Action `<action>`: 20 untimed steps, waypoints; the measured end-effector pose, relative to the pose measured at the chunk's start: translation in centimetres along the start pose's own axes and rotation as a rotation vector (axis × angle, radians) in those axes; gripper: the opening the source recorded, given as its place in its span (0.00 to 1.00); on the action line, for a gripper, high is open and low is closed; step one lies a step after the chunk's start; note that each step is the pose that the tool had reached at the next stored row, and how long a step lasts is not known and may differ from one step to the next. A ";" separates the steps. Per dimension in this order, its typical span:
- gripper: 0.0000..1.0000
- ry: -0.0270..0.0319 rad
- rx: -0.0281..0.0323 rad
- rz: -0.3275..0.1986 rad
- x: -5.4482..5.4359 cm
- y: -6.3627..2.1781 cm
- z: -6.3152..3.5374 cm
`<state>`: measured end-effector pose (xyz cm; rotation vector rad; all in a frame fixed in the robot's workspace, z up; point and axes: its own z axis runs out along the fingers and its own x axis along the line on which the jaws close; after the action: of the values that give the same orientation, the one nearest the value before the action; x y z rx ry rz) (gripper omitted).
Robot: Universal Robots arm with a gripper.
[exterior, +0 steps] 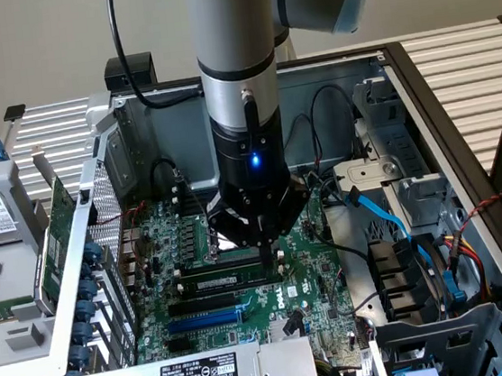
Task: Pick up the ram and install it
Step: 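Press down the ram until it locks into place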
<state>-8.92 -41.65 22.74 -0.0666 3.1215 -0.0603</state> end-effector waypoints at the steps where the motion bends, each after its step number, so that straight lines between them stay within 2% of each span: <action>1: 0.11 -0.0031 0.0003 0.002 0.0 0.00 0.07; 5: 0.11 -0.0138 -0.0022 0.013 0.0 0.04 -0.12; 7: 0.11 -0.0121 -0.0004 0.019 0.1 -0.01 -1.01; 16: 0.11 -0.0122 -0.0020 0.040 0.8 -0.12 -4.67; 18: 0.11 -0.0154 -0.0018 0.042 1.0 -0.12 -5.17; 20: 0.11 -0.0218 -0.0017 0.042 1.2 -0.12 -5.42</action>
<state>-10.24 -41.61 28.14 -0.0010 3.0997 -0.0558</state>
